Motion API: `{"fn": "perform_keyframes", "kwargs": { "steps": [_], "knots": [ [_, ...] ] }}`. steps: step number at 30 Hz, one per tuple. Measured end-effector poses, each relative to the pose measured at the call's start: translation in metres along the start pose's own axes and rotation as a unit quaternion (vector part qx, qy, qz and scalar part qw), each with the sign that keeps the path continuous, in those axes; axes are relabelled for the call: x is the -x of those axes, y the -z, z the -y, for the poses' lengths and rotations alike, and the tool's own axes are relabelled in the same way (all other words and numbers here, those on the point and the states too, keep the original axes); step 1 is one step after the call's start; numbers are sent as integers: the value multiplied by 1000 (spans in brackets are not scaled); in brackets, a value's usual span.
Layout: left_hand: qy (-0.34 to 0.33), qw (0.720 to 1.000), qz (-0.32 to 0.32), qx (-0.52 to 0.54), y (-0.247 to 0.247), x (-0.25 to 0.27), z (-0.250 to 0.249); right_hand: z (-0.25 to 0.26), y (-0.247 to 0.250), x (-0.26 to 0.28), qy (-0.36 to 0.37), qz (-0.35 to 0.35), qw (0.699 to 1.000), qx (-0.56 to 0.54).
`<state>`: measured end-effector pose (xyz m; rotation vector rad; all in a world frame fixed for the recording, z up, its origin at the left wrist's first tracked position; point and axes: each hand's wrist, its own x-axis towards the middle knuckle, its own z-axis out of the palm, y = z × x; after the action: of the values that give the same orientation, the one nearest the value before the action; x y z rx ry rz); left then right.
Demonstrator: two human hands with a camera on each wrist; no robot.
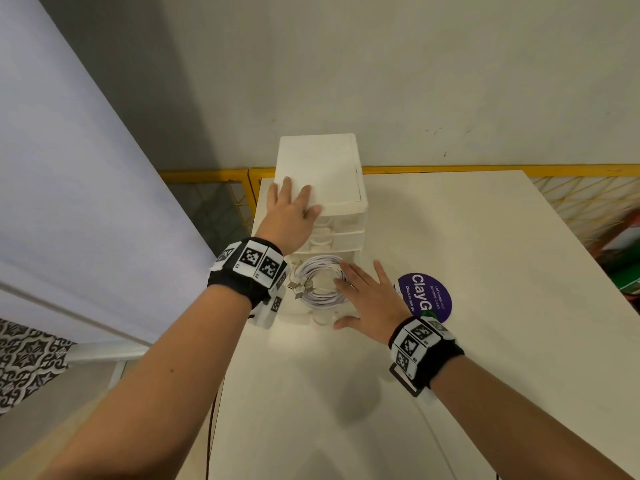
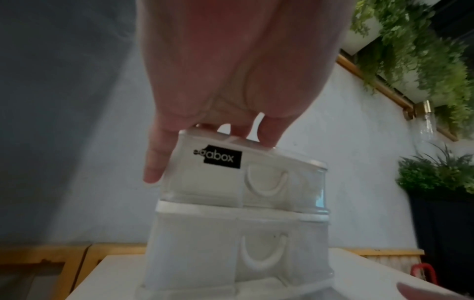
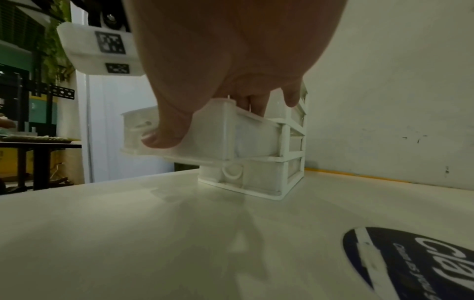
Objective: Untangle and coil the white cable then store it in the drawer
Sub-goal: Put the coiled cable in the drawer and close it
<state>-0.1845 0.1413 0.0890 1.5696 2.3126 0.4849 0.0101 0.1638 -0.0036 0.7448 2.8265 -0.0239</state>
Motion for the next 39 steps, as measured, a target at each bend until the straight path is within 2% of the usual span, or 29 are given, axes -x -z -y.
{"fn": "perform_keyframes", "kwargs": {
  "steps": [8,14,16,19,24,31,34,37,39],
  "knots": [
    [-9,1000,17,-11,3,-2,6,1,9,-29,-31,33,997,65],
    [-27,999,12,-18,4,-8,13,2,3,-41,-49,6,997,57],
    [-33,999,10,-21,2,-11,17,8,1,-40,-56,-11,998,20],
    [-44,999,-3,-27,0,-14,20,16,-8,-35,-55,-99,993,-31],
    [-58,998,-4,-36,-2,-18,25,11,-10,-48,-40,-174,984,-13],
    [-70,996,-15,-51,-7,-24,30,6,-7,-46,-17,-209,976,-56],
    [-69,996,-25,-46,-8,-26,31,3,-11,-45,-2,-229,973,-39],
    [-69,996,-25,-45,-10,-28,33,3,-5,-53,-21,-247,968,-35],
    [-68,996,-24,-48,-9,-27,33,3,2,-57,-58,-251,966,-25]
  ]
}}
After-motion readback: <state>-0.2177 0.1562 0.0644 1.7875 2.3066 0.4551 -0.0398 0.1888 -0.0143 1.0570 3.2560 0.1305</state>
